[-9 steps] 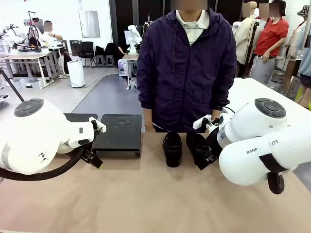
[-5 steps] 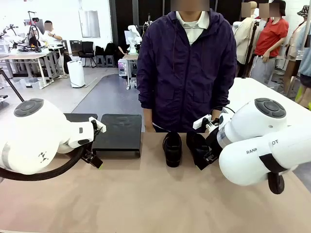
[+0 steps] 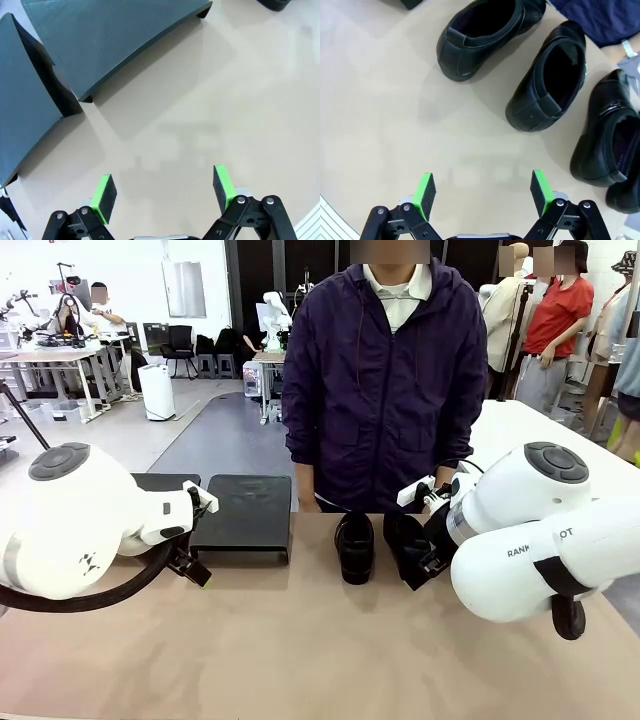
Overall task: Organize the shoes by placing them on the stand.
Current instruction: Pick up one Shoe and place it in the middle of the table.
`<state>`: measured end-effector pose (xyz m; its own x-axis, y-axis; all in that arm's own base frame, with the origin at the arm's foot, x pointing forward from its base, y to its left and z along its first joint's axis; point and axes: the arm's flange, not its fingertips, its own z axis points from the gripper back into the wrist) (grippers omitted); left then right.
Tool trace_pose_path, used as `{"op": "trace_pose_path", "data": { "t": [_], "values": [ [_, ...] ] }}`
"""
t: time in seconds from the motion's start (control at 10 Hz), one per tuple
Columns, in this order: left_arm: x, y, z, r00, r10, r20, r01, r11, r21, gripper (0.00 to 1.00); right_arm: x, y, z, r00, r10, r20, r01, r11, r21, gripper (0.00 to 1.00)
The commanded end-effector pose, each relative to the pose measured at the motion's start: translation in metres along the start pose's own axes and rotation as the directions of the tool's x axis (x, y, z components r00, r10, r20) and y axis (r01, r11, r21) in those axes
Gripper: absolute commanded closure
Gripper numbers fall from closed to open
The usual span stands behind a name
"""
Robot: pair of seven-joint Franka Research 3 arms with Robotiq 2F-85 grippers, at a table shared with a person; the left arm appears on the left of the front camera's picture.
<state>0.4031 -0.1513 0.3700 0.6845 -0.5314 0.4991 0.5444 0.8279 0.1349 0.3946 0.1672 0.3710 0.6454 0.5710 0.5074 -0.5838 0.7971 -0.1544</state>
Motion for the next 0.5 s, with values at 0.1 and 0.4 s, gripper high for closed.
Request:
{"op": "trace_pose_path", "data": {
  "t": [0.1,0.4],
  "values": [
    [0.000,0.000,0.000,1.000,-0.001,0.000,0.001,1.000,0.000,0.00,0.000,0.000,0.000,1.000,0.000,0.000,0.000,1.000,0.000,0.00],
    [0.018,0.000,0.039,0.990,0.142,-0.003,-0.141,0.982,-0.122,0.00,0.014,-0.022,0.048,0.996,-0.077,-0.046,0.086,0.964,0.252,0.00]
  ]
}}
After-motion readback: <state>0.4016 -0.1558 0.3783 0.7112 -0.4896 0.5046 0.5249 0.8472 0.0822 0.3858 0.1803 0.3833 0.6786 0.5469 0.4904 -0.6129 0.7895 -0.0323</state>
